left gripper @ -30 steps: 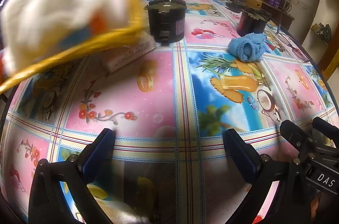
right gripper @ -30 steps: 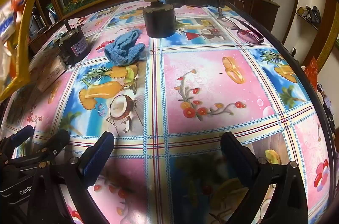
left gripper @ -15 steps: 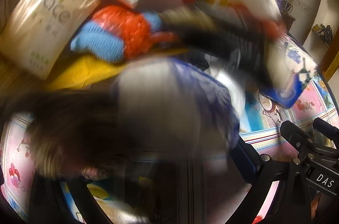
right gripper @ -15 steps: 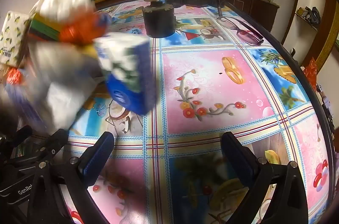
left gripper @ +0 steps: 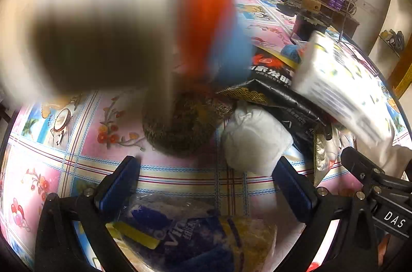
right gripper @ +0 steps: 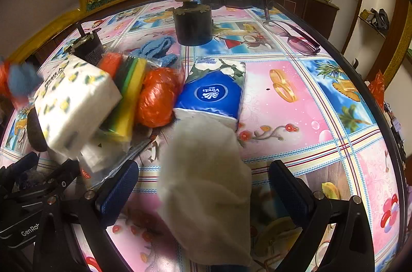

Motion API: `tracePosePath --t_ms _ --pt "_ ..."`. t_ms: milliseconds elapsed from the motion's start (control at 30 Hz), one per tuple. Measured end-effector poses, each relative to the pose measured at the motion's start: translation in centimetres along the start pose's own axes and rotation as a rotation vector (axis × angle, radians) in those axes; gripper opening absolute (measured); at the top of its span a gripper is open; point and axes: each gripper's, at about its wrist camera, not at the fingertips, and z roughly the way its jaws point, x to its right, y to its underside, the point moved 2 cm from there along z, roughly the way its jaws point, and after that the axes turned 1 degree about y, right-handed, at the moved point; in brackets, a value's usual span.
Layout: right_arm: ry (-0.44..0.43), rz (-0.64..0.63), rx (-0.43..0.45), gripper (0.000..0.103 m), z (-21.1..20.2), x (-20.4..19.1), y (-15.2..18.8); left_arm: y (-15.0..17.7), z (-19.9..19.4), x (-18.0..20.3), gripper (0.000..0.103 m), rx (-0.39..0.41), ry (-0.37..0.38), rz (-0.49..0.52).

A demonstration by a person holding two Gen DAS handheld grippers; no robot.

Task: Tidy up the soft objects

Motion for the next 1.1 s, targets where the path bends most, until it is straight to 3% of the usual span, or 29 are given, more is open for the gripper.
tracePosePath --t_ms 1100 --pt "0.005 -0.004 -0.002 0.102 0.11 -0.08 -0.01 0.11 -0.05 -0.20 0.103 0.000 -0.004 -0.004"
